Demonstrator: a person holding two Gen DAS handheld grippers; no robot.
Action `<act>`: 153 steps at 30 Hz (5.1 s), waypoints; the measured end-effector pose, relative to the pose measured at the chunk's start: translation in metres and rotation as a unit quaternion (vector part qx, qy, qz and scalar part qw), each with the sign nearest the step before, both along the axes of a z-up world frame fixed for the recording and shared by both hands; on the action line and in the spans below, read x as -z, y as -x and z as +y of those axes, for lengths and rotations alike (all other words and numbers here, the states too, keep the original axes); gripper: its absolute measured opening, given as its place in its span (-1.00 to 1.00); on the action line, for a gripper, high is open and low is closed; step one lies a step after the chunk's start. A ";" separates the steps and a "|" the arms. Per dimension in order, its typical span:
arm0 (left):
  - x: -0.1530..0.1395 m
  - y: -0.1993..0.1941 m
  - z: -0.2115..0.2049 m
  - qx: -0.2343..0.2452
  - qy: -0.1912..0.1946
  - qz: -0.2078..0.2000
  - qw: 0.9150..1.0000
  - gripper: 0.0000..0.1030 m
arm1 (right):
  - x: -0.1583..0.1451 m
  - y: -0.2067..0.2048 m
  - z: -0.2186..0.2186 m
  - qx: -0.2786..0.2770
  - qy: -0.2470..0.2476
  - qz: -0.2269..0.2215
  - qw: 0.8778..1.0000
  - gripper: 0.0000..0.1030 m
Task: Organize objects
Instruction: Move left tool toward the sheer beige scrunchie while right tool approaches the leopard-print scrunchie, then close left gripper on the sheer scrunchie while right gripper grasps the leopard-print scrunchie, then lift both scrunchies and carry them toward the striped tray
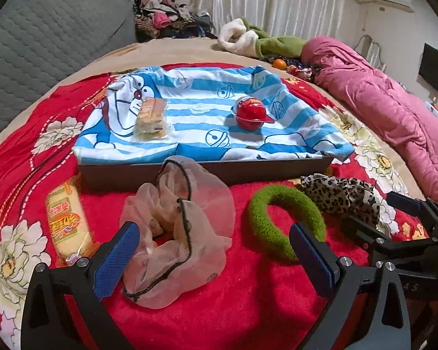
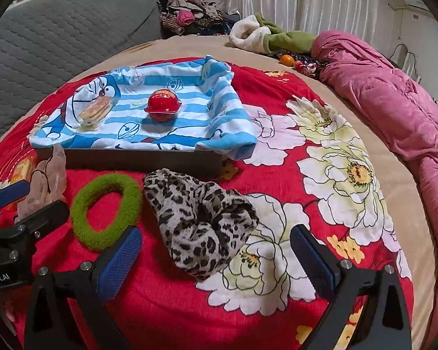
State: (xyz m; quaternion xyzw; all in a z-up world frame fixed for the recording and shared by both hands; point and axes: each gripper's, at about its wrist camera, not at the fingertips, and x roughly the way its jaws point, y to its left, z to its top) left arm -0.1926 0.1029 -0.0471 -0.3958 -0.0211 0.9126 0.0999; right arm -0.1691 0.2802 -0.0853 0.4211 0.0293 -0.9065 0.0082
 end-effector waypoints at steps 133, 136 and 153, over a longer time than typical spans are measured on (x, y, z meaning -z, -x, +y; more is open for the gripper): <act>-0.111 -0.124 -0.076 -0.035 -0.025 0.089 0.995 -0.74 | -0.135 -0.133 -0.097 -0.050 0.047 0.126 0.990 -0.73; -0.112 -0.118 -0.079 -0.039 -0.025 0.089 0.995 -0.74 | -0.136 -0.127 -0.099 -0.052 0.046 0.128 0.989 -0.73; -0.140 -0.081 -0.082 -0.044 -0.017 0.097 0.994 -0.74 | -0.156 -0.091 -0.093 -0.047 0.053 0.134 0.988 -0.73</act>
